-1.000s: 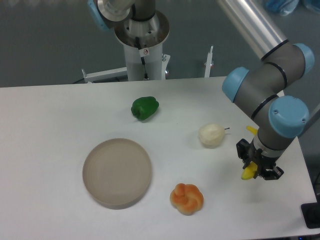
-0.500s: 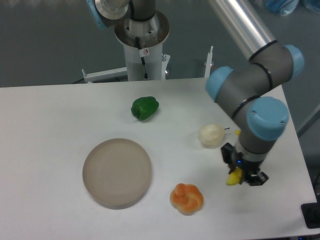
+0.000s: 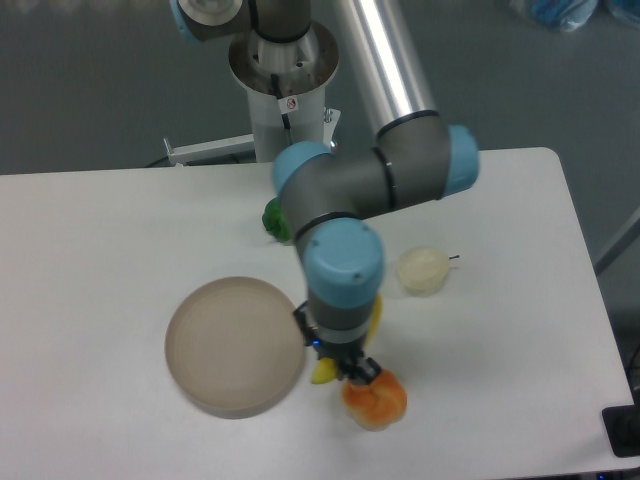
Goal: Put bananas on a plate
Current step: 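Carry the held yellow banana with the gripper over the beige plate, then lower the banana onto the plate and open the gripper, then lift the open gripper up and away from the plate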
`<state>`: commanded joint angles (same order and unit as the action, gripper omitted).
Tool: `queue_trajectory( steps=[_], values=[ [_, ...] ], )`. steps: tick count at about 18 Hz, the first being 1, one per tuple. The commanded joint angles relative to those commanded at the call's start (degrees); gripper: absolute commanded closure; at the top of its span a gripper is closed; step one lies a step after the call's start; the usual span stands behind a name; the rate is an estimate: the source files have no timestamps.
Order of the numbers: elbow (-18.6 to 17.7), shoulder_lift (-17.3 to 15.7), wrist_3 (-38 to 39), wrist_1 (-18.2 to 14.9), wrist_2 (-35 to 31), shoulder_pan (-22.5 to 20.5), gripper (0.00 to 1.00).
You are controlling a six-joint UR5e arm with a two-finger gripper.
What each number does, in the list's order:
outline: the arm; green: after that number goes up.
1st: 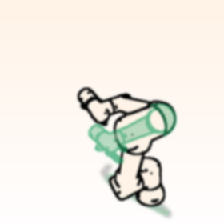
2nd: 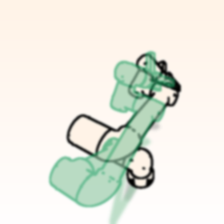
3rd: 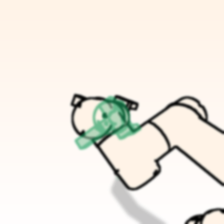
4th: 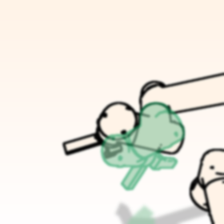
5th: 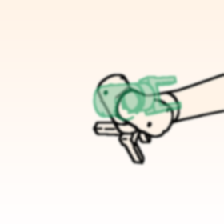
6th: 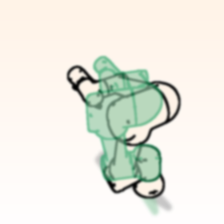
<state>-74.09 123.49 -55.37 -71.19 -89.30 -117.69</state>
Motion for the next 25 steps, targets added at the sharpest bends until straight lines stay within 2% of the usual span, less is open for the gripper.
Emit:
queue_trajectory(
  steps=[4, 9, 12, 16, 17, 18, 20, 21, 25],
  values=[
    [-0.18, 1.23, 5.35, 0.00, 1.05, 1.85, 0.84],
    [0.00, 4.74, 10.28, 0.09, 1.14, 4.30, 0.83],
    [-0.18, 5.62, 11.25, -0.09, 1.23, 4.84, 0.77],
    [-0.27, 6.42, 15.82, -0.09, 4.56, 5.63, 0.76],
    [-0.18, 6.50, 16.17, 0.00, 4.83, 5.80, 0.73],
    [-0.18, 6.59, 16.26, 0.00, 4.83, 6.07, 0.64],
    [-0.70, 6.59, 16.26, 0.09, 4.40, 6.07, 0.14],
    [-1.40, 6.33, 16.26, 0.17, 4.22, 6.07, 0.00],
    [-1.67, 5.37, 16.18, 0.26, 4.13, 5.98, 0.00]
  ],
)
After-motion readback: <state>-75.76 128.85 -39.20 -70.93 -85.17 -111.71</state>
